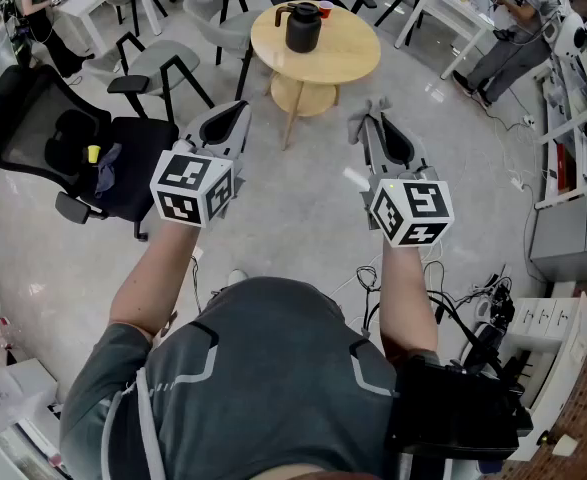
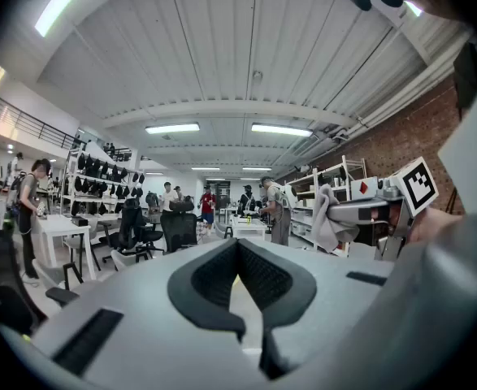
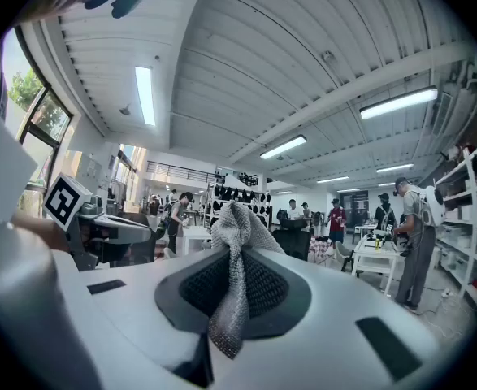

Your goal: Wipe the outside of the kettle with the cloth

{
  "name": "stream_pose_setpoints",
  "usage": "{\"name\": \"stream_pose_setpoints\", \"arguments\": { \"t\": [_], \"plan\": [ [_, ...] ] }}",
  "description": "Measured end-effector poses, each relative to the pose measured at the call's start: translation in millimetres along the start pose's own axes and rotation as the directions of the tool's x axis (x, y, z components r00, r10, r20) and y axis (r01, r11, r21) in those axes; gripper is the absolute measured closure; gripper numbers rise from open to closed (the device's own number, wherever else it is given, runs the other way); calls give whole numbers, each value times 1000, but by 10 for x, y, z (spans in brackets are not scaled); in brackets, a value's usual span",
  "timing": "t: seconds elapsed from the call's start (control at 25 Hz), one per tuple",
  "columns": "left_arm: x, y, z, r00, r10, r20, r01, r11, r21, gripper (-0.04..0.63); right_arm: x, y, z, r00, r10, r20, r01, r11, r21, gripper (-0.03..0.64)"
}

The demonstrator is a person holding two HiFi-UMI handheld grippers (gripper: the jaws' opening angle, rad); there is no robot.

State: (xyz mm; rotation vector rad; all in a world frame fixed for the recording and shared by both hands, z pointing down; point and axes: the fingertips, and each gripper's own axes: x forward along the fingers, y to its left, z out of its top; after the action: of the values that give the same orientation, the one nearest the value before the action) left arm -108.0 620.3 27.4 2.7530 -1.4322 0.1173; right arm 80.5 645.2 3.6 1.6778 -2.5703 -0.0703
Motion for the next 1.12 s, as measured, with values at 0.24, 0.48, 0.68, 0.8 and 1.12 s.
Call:
{"name": "stream_pose_setpoints", "arguments": {
  "t": [0.24, 0.48, 0.68, 0.8, 1.12],
  "plan": [
    [-59, 143, 55, 999, 34, 40, -34, 999, 0, 586, 55, 97, 26, 1000, -7, -2, 7, 1000, -5, 566],
    [-48, 288, 39, 999, 26, 33, -26, 1000, -17, 586, 153, 175, 28, 1000, -25, -6, 25, 1000, -14, 566],
    [-60, 482, 61, 999, 8, 51, -6, 999, -39, 586, 289, 262, 69, 999, -33, 8, 33, 999, 17, 566],
    [-105, 651, 59, 998, -8, 57, 10, 999, -36, 586, 409, 365, 86, 999, -49, 7, 49, 999, 23, 566],
    [-81, 1045, -24, 997, -46, 54, 48, 999, -25, 586, 748, 601, 37, 997, -77, 1, 77, 997, 31, 565]
  ]
}}
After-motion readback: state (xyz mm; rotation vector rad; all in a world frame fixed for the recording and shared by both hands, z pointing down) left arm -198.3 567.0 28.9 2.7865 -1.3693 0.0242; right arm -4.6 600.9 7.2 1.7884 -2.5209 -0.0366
